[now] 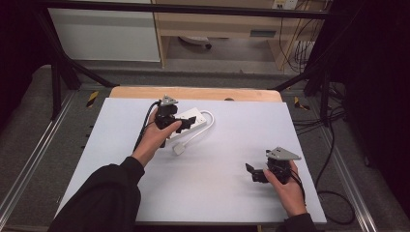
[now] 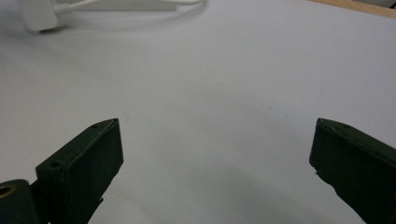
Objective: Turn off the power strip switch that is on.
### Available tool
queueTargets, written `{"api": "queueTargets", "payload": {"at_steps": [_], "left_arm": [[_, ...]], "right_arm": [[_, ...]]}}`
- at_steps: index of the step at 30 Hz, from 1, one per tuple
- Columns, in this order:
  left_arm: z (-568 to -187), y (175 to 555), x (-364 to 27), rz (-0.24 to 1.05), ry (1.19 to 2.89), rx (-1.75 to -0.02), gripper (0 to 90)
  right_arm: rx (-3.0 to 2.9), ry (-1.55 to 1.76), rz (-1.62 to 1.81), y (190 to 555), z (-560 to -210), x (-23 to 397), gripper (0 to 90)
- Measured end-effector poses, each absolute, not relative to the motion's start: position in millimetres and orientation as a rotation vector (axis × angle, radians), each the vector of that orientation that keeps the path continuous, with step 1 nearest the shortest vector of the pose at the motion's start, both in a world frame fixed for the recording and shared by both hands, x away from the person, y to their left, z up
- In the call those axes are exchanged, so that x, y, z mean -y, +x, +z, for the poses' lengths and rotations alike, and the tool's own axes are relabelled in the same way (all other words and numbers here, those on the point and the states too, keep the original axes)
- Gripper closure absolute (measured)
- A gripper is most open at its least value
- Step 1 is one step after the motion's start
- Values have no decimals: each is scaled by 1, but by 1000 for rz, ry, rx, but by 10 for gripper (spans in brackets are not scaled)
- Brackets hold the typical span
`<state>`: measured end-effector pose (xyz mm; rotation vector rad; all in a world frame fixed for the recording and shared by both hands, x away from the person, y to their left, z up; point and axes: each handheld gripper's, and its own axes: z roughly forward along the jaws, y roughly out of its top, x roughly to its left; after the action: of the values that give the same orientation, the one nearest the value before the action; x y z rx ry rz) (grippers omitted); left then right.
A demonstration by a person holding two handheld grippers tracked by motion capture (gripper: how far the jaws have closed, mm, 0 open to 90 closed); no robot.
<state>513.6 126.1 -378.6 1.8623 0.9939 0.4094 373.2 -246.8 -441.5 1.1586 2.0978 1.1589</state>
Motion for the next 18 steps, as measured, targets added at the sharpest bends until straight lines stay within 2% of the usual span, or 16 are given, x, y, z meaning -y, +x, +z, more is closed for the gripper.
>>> {"api": "queueTargets", "payload": {"at_steps": [18], "left_arm": [[-352, 483, -151, 423, 1862, -949, 80]], "right_arm": [[-2088, 1161, 1166, 373, -440, 247, 28]]}}
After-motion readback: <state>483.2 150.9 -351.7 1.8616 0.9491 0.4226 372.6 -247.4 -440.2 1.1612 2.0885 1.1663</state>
